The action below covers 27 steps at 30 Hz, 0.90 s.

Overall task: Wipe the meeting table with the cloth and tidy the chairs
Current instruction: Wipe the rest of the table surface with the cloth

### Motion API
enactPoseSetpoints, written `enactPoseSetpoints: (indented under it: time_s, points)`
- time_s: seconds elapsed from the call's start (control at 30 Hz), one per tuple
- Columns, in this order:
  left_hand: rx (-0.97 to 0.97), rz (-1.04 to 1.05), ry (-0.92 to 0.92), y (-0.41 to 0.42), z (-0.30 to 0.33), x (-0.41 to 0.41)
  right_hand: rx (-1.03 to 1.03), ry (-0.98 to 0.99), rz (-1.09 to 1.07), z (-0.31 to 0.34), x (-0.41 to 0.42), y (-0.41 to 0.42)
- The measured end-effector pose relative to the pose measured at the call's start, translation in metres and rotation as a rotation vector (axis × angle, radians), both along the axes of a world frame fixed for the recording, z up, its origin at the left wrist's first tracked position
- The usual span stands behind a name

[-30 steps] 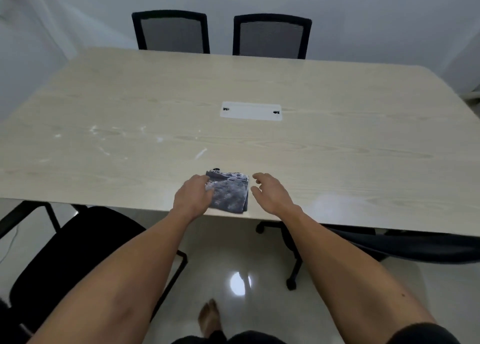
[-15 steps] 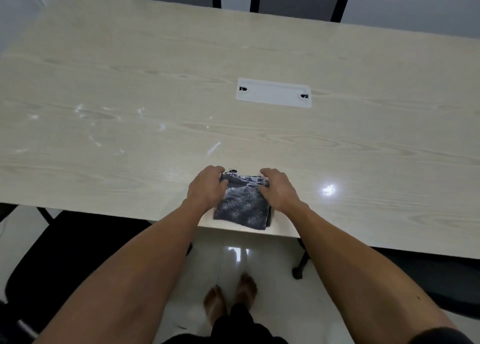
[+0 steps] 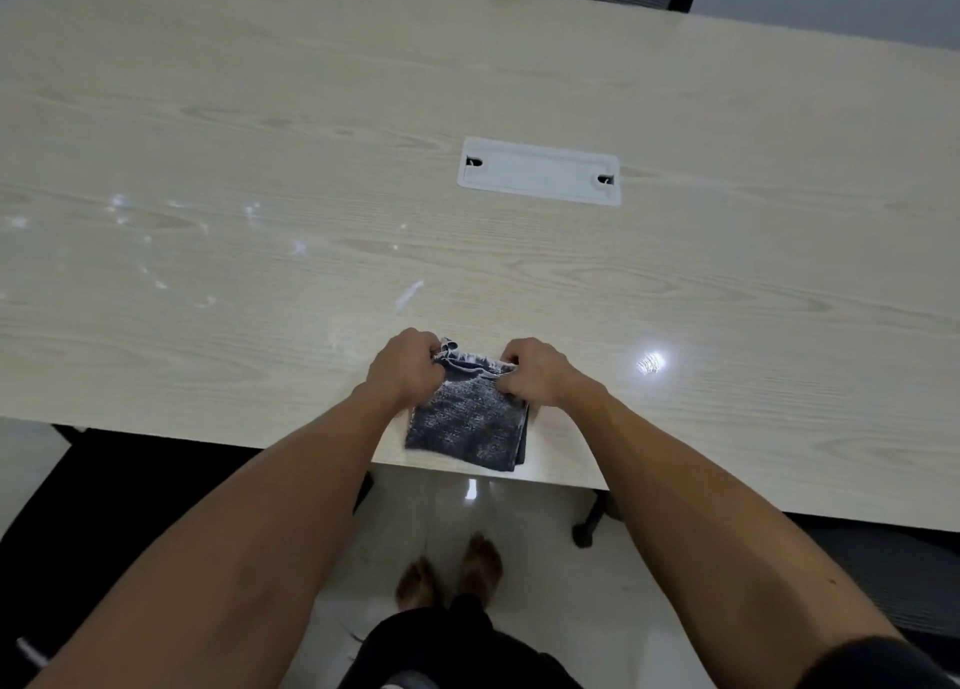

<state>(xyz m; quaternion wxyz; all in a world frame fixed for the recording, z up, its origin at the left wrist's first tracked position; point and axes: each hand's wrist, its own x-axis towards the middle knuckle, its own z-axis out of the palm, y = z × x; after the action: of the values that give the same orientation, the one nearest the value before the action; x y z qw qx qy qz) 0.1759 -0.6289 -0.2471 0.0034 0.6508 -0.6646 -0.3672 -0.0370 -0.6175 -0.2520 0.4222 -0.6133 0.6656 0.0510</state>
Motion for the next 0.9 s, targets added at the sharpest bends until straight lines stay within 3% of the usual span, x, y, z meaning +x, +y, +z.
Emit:
enactPoseSetpoints:
  time_s: [0.1,0.2,0.47,0.63,0.73,0.83,0.9]
  points:
    - [-0.003,0.07,0.137,-0.004,0.013,0.002,0.046,-0.196,-0.117,0.019,-0.007,0.0]
    - [-0.001,0.102,0.237,-0.015,0.04,-0.001,0.023,-0.268,-0.202,0.047,-0.017,-0.01]
    - [-0.255,0.148,0.344,-0.069,0.093,-0.026,-0.289,-0.334,-0.34,0.115,-0.043,-0.057]
    - [-0.267,0.112,0.31,-0.063,0.072,-0.034,-0.363,-0.176,-0.27,0.081,-0.045,-0.05]
    - [-0.145,0.038,0.256,-0.037,0.044,-0.028,-0.254,-0.136,-0.25,0.045,-0.044,-0.022]
    - [-0.031,-0.012,0.259,-0.011,0.021,-0.015,-0.083,-0.001,-0.099,0.026,-0.038,0.002]
    - [-0.055,0.026,0.23,0.0,0.009,0.001,-0.114,0.106,-0.053,0.018,-0.031,0.005]
